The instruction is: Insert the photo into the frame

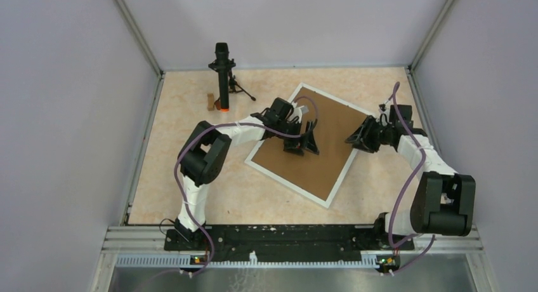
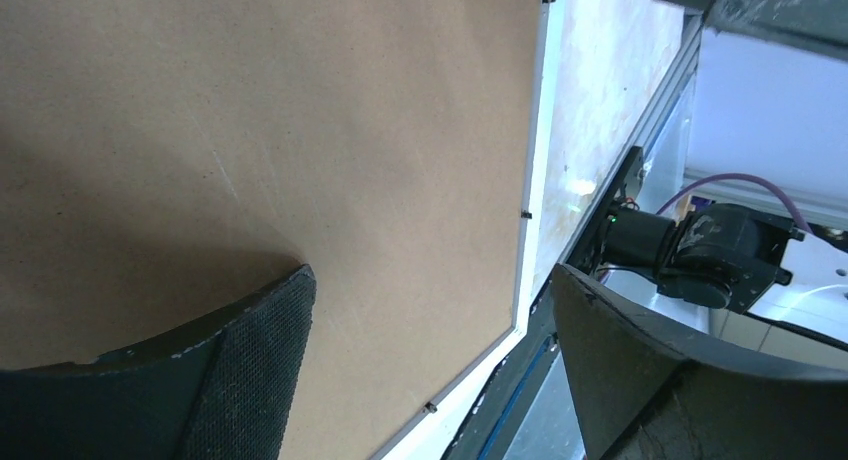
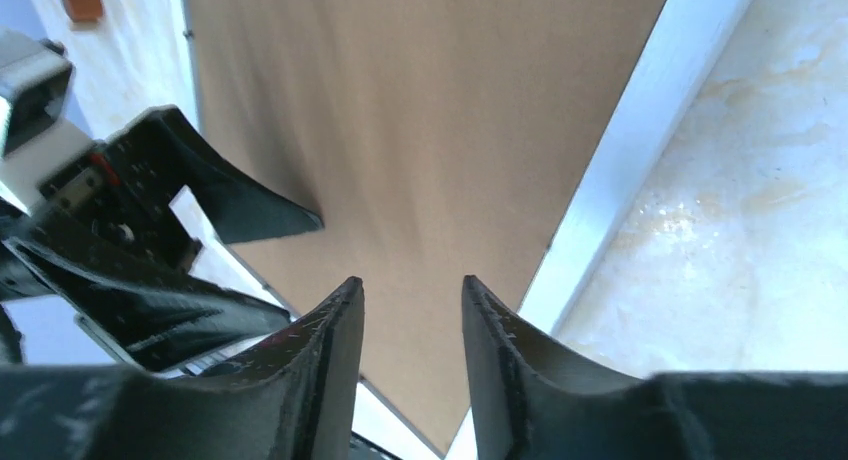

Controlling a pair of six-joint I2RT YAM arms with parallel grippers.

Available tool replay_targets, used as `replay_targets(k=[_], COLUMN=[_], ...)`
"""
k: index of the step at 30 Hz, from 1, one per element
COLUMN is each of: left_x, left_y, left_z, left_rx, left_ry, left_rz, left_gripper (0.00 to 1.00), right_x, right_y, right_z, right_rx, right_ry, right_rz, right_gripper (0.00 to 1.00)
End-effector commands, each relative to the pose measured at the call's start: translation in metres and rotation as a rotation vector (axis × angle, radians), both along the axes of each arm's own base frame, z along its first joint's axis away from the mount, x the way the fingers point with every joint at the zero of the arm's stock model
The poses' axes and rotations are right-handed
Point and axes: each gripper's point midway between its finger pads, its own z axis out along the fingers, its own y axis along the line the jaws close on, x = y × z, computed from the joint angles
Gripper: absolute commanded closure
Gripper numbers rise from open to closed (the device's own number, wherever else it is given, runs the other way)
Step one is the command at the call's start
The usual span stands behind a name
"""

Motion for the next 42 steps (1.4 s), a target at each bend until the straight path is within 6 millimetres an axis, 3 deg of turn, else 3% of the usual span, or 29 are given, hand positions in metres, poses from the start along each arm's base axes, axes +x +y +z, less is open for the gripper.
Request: replay_targets(k=[1, 6, 12, 25, 37, 42], left_x=[-0.014, -0.017, -0.023, -0.025, -0.025, -0.026], left_y=[0.022, 0.035, 0.035, 0.034, 0.035, 0.036], left_z=[-0.047, -0.056, -0.062, -0.063, -0.063, -0.065], left_rx=[0.109, 0.124, 0.116, 0.111, 0.114, 0.122], left_ry=[0.088, 0.107, 0.134, 0.141, 0.140, 0.143], left_rz=[0.049, 0.060, 0.048, 0.040, 0.038, 0.037], left_gripper=[0.07, 0.07, 0.07, 0.07, 0.07, 0.07], right_x=[-0.019, -0.013, -0.004, 0.008, -0.005, -0.001], right_y=[-0.013, -0.025, -0.013, -0.010, -0.008, -0.006], right_z=[-0.012, -0.024, -0.026, -0.037, -0.060, -0.069], right_rx=[-0.026, -0.030, 0.040, 0.022, 0.005, -0.005], right_ry=[0.111, 0.147, 0.128, 0.144, 0.211, 0.224], right_rz=[0.024, 0.029, 0.048, 0.051, 0.060, 0.054], right_gripper=[0.53, 0.47, 0.53, 0.57, 0.61, 0.63])
